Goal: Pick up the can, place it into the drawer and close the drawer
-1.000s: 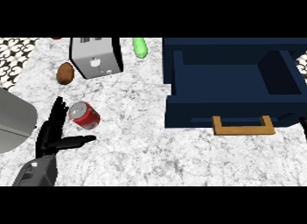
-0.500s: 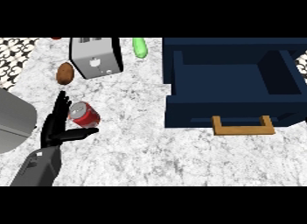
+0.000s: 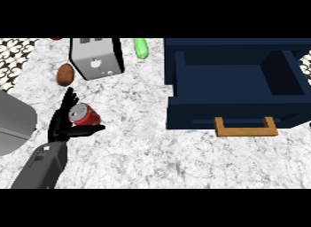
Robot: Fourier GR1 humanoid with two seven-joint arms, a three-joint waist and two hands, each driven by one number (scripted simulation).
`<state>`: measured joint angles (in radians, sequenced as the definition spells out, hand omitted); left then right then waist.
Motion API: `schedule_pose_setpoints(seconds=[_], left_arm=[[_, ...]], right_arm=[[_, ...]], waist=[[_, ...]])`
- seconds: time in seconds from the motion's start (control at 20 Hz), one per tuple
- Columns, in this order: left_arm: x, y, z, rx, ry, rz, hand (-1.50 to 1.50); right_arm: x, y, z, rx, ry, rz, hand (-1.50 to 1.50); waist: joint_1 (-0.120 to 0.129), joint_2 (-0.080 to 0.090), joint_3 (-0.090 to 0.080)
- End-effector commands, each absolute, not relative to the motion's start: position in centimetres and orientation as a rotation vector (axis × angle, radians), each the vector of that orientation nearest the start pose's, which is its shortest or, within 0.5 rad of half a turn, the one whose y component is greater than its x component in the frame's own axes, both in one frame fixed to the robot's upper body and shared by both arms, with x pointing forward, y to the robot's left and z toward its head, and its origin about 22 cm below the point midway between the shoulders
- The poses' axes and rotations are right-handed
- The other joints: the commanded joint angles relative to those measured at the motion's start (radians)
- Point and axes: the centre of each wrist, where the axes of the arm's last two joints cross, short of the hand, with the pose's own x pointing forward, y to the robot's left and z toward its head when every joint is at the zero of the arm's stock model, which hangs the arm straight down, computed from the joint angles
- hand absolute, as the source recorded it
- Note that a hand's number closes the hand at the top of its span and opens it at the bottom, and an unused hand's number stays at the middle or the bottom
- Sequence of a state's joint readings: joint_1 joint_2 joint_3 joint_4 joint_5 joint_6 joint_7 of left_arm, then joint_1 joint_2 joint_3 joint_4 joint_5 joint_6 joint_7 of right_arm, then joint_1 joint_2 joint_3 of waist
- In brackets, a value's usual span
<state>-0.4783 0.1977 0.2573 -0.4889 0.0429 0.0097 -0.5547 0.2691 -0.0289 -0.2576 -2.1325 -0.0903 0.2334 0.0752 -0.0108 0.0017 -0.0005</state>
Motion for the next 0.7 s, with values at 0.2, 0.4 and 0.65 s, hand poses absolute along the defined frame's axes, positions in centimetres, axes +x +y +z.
schedule_pose_setpoints(seconds=[0.2, 0.4, 0.65], left_arm=[[32.7, 29.0, -9.6, 0.14, -1.543, 0.041, 1.5], [33.1, 26.8, -9.2, 0.082, -1.592, 0.048, 1.5], [35.2, 26.4, -7.2, 0.002, -1.559, 0.077, 1.5]], right_arm=[[14.7, -31.0, 8.0, -0.143, -1.818, 0.007, -1.5], [14.8, -29.4, 8.9, -0.15, -1.799, -0.003, -1.5], [14.2, -29.2, 9.5, -0.165, -1.811, -0.021, -1.5]], waist=[[-0.005, 0.002, 0.0], [0.001, -0.001, 0.0], [-0.001, -0.001, 0.0]])
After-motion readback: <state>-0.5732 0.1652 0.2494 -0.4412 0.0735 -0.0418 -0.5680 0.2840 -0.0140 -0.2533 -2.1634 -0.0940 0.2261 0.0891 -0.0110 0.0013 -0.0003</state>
